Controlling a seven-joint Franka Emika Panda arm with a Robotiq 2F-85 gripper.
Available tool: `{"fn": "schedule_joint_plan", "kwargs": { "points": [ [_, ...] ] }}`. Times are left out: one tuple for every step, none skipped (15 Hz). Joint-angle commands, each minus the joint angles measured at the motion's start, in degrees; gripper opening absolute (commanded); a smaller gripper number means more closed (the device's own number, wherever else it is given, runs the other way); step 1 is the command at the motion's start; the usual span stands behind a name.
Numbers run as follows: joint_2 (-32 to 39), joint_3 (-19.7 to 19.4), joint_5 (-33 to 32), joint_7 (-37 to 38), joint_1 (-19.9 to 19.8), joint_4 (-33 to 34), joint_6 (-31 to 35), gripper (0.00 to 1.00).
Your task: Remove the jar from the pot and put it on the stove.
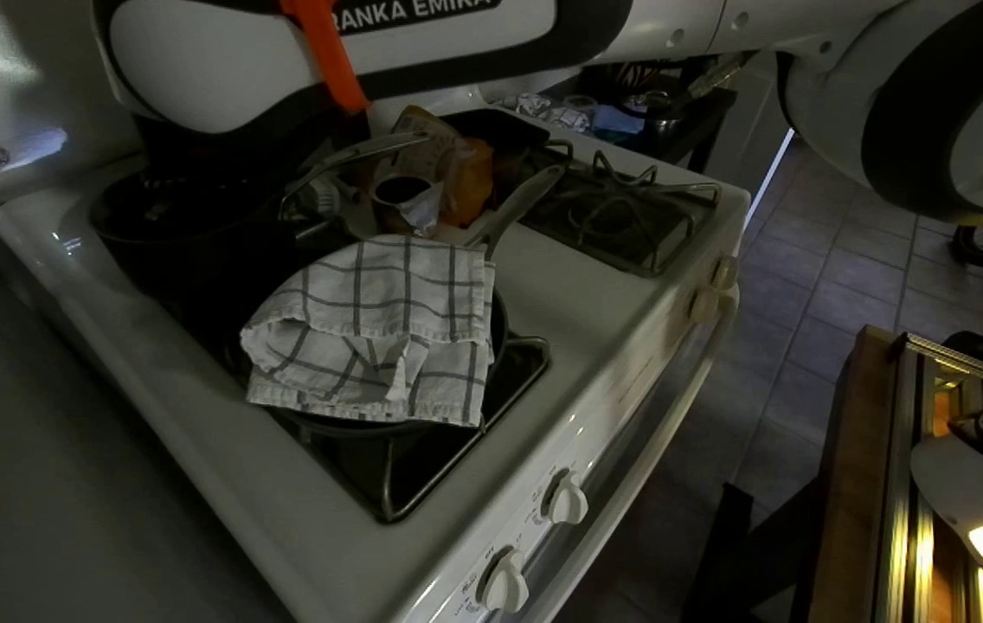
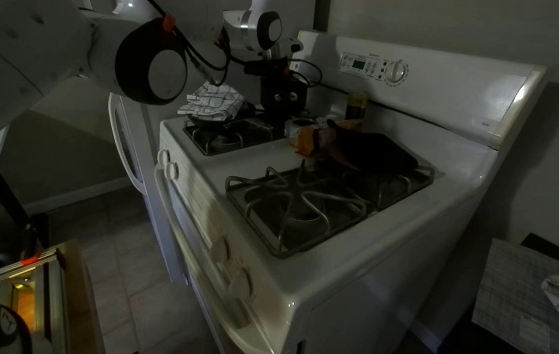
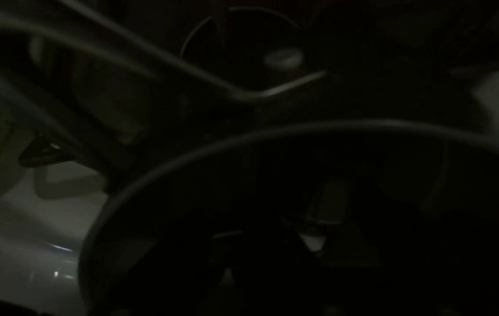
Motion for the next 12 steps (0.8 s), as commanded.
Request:
{"fn": "schedule_joint_plan", "kwargs": {
  "points": [
    [0.35, 0.54, 0.46, -1.22, 0.16, 3.12, -1.99, 0.22],
    [-0.21, 0.63, 0.45, -1.55, 0.11, 3.19, -2.02, 0.22],
    [-0.73, 0.69, 0.42, -1.91, 0.07, 3.26, -2.11, 0.22],
    [-1.47, 0.81, 0.42, -2.43, -0.01, 3.33, -2.48, 0.22],
    [-2.15, 0.96, 0.45, -3.06, -0.08, 3.45, -3.07, 0.22],
    [-2.70, 1.04, 0.47, -3.59, -0.10, 3.48, -3.67, 0.22],
    [-3.41, 1.16, 0.52, -4.14, -0.14, 3.46, -4.62, 0.22],
    [-4.12, 1.27, 0.55, -4.59, -0.15, 3.45, -5.53, 0.22],
    [-4.83, 1.28, 0.53, -4.92, -0.19, 3.41, -6.26, 0.22],
    [-5.46, 1.33, 0.56, -5.15, -0.28, 3.33, -6.75, 0.22],
    [-6.38, 1.32, 0.59, -5.41, -0.50, 3.02, -7.19, 0.22],
    [-7.11, 1.26, 0.62, -5.32, -0.73, 2.67, -7.66, 0.22]
  ]
}}
